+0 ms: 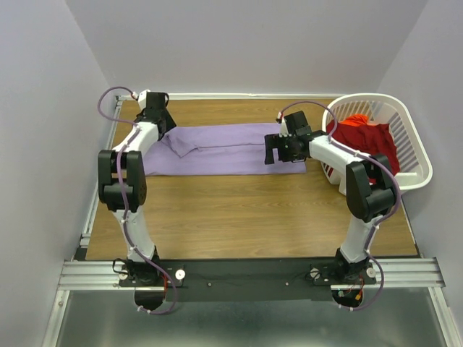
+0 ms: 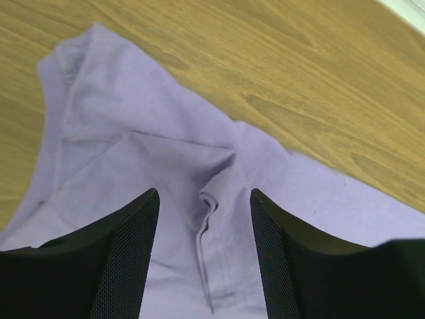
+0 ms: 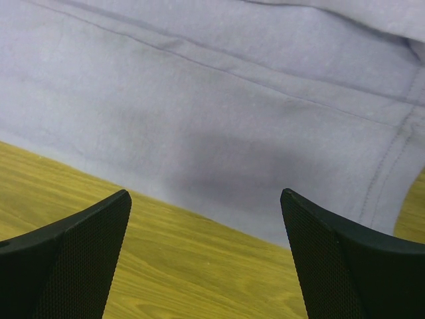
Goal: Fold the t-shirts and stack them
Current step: Fold the tshirt
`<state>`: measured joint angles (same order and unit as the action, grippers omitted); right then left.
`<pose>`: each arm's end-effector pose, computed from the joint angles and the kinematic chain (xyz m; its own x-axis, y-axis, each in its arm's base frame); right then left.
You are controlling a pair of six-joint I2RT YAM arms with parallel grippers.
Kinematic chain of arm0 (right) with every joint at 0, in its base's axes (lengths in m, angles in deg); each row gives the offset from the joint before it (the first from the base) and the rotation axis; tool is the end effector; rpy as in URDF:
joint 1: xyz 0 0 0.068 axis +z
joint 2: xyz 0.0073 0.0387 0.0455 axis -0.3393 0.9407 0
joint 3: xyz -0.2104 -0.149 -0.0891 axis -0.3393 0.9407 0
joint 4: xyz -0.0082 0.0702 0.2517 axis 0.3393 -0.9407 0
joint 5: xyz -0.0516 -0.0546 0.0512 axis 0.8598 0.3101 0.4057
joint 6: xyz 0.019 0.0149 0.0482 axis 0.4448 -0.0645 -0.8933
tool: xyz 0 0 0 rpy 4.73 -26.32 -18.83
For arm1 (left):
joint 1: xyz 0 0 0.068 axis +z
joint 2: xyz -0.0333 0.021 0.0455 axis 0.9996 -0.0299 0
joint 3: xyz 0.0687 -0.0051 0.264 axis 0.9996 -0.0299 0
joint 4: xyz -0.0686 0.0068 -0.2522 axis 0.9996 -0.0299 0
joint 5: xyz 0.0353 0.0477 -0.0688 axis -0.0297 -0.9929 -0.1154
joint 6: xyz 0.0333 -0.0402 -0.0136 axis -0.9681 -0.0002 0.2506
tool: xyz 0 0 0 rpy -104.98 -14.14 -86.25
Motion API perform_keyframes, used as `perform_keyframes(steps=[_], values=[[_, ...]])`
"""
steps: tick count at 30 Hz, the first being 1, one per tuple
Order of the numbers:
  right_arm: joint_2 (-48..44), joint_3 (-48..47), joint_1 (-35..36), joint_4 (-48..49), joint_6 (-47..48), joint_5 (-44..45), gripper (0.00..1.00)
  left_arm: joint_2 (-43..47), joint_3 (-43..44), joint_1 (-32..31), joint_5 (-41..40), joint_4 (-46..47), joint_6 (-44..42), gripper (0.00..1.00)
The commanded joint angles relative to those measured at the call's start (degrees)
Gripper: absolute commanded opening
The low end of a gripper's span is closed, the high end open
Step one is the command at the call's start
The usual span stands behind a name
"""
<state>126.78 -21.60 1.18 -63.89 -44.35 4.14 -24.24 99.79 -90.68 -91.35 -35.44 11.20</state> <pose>0.3702 0.1477 0.1948 -0.8258 -0.1441 -0.5452 -0.2993 0.9314 0.2071 0.4498 -0.0090 0.2229 -0.4901 -0.4988 -0.7148 -0.5042 0.8312 -0.2343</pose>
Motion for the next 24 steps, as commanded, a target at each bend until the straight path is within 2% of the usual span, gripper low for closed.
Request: perform_keyframes(steps=[1, 4, 6, 9, 18, 24], values=[[0.69, -0.43, 0.17, 0.73, -1.24, 4.73, 1.00, 9.68, -6.72, 1.77, -1.70, 0.76, 1.43, 0.64], [0.86, -0.34, 0.17, 1.08, -1.86, 5.53, 1.00, 14.95, -15.59, 4.23, 0.49, 2.07, 2.14, 0.56], [1.39, -0.34, 0.17, 1.25, -2.13, 6.57, 1.00, 17.07, -21.29, 5.81, 2.60, 3.22, 2.58, 0.44], [2.70, -0.16, 0.08, 2.13, -2.48, 7.11, 1.00, 16.64, -25.09, 6.79, 3.66, 3.57, 2.14, 0.34], [5.70, 2.64, -0.62, 3.10, -4.59, 7.81, 1.00, 8.47, -24.58, 9.42, 4.19, 1.64, -1.02, 0.31], [0.08, 11.07, -1.33, 2.75, -6.96, 10.71, 1.00, 10.73, -30.37, 11.88, 4.45, -1.35, -1.02, 0.29]])
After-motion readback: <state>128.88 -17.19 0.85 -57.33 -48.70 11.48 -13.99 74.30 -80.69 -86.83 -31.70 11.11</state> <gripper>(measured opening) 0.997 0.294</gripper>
